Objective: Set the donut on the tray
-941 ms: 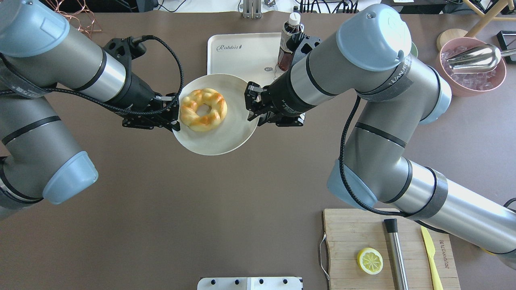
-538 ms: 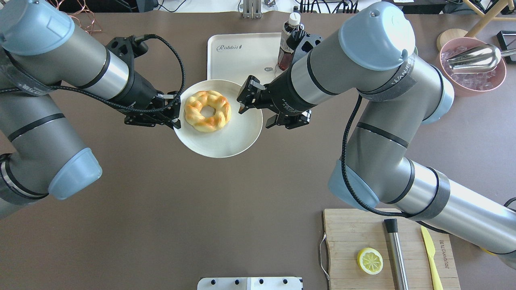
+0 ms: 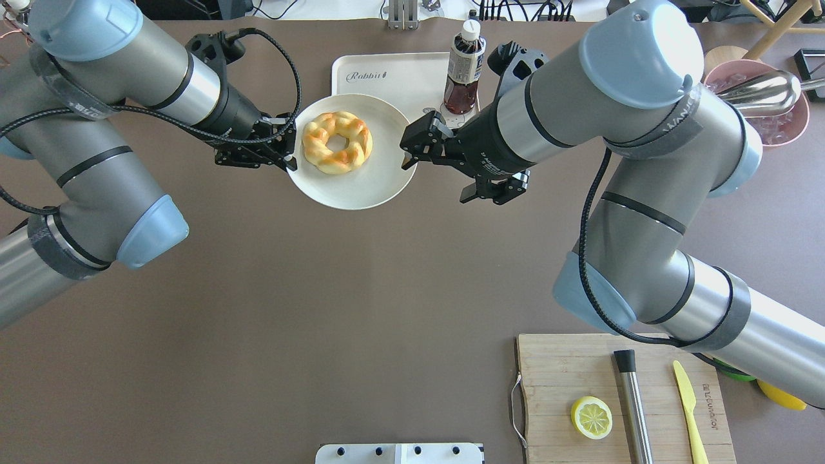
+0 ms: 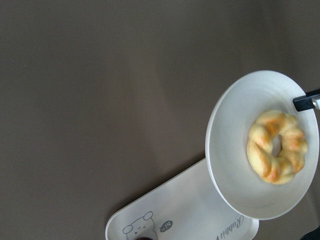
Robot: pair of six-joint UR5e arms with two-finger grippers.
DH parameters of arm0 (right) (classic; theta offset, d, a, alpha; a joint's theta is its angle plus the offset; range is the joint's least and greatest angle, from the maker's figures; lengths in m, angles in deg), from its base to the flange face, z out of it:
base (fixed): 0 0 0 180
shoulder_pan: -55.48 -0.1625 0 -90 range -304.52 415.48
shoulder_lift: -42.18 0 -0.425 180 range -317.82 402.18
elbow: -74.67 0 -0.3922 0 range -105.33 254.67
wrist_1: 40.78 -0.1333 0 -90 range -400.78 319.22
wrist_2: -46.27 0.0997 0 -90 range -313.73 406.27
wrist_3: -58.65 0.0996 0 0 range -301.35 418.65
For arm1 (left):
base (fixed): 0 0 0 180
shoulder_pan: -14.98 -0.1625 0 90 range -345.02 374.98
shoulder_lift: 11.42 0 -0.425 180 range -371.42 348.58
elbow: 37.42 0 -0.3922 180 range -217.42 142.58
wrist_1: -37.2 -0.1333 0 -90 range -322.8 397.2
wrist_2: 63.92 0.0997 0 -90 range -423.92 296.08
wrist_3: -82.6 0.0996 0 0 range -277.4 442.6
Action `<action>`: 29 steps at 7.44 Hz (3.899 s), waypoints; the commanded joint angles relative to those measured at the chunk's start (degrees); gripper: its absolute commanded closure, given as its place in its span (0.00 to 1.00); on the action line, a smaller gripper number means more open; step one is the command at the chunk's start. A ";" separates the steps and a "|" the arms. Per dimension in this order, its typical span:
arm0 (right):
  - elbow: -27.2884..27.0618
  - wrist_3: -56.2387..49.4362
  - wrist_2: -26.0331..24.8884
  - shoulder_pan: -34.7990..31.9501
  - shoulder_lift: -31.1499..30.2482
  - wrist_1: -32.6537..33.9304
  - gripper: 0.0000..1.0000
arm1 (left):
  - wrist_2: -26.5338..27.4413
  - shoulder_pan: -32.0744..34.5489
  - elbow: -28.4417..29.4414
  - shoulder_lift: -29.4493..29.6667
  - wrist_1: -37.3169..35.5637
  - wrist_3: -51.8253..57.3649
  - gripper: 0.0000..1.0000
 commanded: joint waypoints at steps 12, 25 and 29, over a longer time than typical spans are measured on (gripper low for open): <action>4.82 -48.42 11.45 -24.59 -26.06 -0.17 0.00 | 10.65 0.56 32.09 12.55 18.43 1.59 0.02; 27.52 -95.13 14.71 -53.00 -25.45 0.71 0.00 | -1.95 41.09 -18.29 -43.85 -24.08 96.09 0.02; 27.08 -95.13 14.01 -53.18 -27.20 0.44 0.00 | -2.48 41.18 -19.60 -44.20 -24.17 96.45 0.02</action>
